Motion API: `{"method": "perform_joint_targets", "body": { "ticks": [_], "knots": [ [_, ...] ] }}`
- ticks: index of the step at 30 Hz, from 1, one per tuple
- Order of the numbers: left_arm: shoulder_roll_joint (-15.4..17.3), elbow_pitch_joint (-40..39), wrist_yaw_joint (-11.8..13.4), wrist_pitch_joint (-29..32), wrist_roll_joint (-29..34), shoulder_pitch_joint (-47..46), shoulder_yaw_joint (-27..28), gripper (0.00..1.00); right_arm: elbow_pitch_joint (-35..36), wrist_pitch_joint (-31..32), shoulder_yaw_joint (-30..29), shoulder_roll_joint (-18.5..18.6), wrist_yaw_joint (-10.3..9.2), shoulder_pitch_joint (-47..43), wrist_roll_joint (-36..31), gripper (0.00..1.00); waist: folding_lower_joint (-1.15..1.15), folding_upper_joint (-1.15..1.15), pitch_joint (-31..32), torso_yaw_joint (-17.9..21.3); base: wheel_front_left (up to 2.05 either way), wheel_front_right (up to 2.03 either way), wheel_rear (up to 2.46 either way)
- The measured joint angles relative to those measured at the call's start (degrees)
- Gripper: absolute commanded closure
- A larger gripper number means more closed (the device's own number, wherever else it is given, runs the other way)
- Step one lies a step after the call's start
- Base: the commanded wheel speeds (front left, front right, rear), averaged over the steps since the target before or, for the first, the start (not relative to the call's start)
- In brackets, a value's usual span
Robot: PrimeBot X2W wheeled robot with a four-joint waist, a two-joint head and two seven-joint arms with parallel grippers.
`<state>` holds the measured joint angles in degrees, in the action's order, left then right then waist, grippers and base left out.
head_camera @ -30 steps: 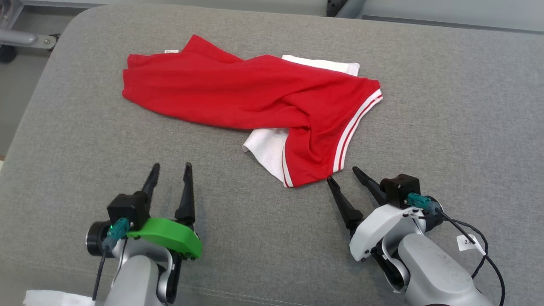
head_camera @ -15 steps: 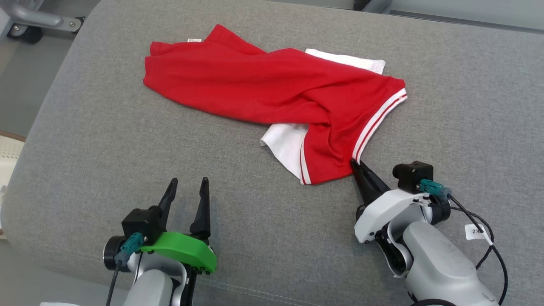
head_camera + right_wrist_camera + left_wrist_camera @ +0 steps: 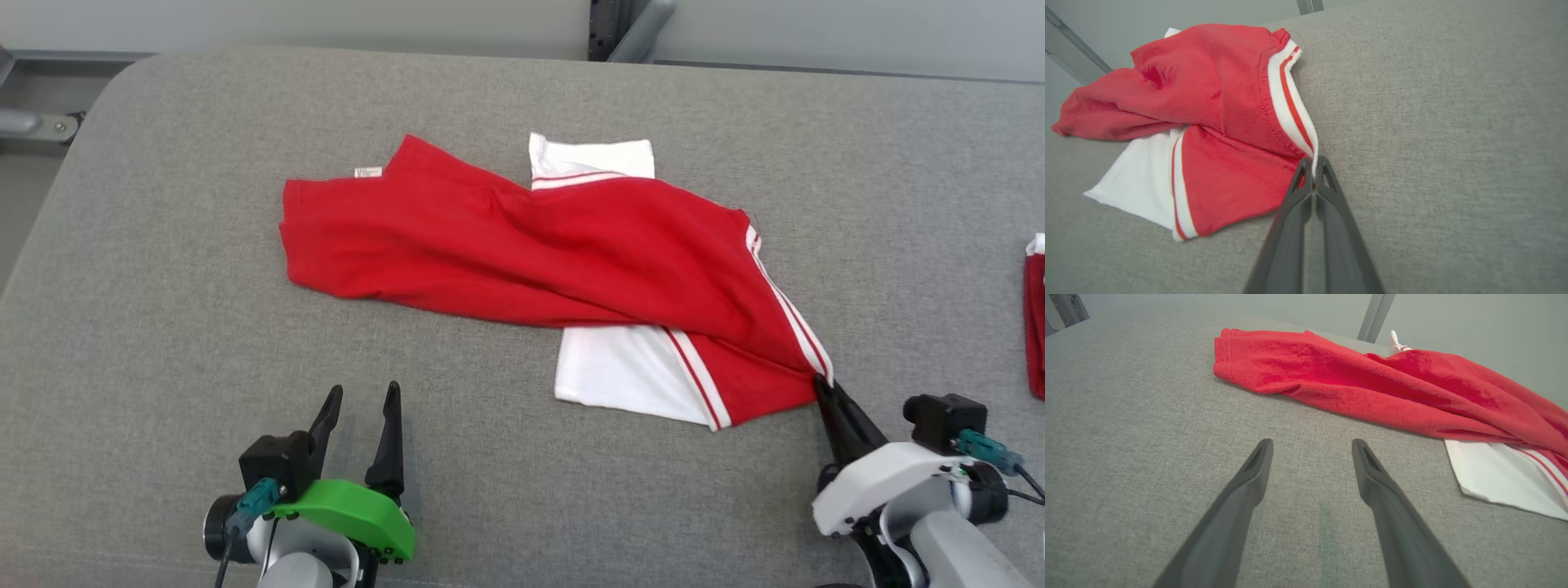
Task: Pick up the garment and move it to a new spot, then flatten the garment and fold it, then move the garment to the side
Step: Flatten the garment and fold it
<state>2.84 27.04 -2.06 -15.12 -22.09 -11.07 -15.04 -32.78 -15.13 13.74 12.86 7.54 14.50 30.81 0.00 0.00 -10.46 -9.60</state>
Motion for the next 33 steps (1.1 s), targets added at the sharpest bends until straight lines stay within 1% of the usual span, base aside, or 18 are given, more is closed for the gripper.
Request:
{"method": "perform_joint_targets", "body": {
  "ticks": [3,4,5,6,7,8,12,14,18,23,26,33],
  "knots": [
    [-0.01,0.99,0.01,-0.01,-0.14,0.46,-0.09,0.00,0.37,0.00,-1.75,2.60,0.00,-2.44,0.03,1.00,0.00,0.00,1.48,1.40,0.00,0.00,0.00],
    [0.00,1.49,0.02,0.00,-0.36,0.94,-0.19,0.00,-0.05,0.00,-2.74,4.21,0.00,-3.11,-0.10,1.00,0.00,0.00,2.47,2.26,0.00,0.00,0.00],
    [0.00,1.75,0.02,0.00,-0.38,1.08,-0.23,0.00,-0.46,0.00,-3.24,4.76,0.00,-3.19,-0.29,1.00,0.00,0.00,2.90,2.67,0.00,0.00,0.00],
    [0.00,1.93,0.02,0.00,-0.44,1.15,-0.26,0.00,-0.82,0.00,-3.79,5.10,0.00,-3.19,-0.37,0.58,0.00,0.00,3.33,3.05,0.00,0.00,0.00],
    [0.00,2.08,0.00,0.00,-0.51,1.18,-0.23,0.00,-0.80,0.00,-4.38,5.20,0.00,-3.18,-0.67,0.07,0.00,0.00,3.70,3.41,0.00,0.00,0.00],
    [0.00,2.26,0.00,0.00,-0.51,1.26,-0.26,0.00,-0.52,0.00,-4.91,5.23,0.00,-3.09,-1.19,0.00,0.00,0.00,4.03,3.73,0.00,0.00,0.00],
    [0.00,2.79,-0.01,0.00,-0.51,2.25,-0.03,0.00,2.22,0.00,-7.57,4.45,-0.01,-2.32,-5.24,0.00,0.00,0.00,4.97,4.66,0.00,0.00,0.00],
    [-0.01,2.91,0.13,0.00,-0.51,2.27,0.43,0.00,3.79,0.00,-8.13,2.96,-0.01,-2.41,-7.48,0.00,0.00,0.00,5.12,4.84,0.00,0.00,0.00],
    [0.00,3.15,0.81,0.00,0.37,0.99,2.89,0.00,5.78,0.00,-7.33,0.40,-0.01,-2.35,-8.92,0.00,0.00,0.00,4.12,5.10,0.00,0.00,0.00],
    [0.26,6.21,0.70,0.00,3.45,-7.54,7.40,0.00,7.31,0.00,-5.00,-0.56,-0.01,-0.81,-9.37,0.00,0.00,0.00,1.56,5.90,0.00,0.00,0.00],
    [1.63,9.72,0.23,-0.01,4.14,-12.91,9.87,0.00,8.18,0.00,-3.64,-0.70,-0.01,0.57,-9.33,0.00,0.00,0.00,-0.31,6.71,0.00,0.00,0.00],
    [3.81,22.45,-1.01,0.00,3.48,-23.94,12.68,0.00,8.71,0.00,-2.97,-0.15,-0.01,1.98,-9.02,0.00,0.00,0.00,-4.34,9.47,0.00,0.00,0.00]
  ]
}}
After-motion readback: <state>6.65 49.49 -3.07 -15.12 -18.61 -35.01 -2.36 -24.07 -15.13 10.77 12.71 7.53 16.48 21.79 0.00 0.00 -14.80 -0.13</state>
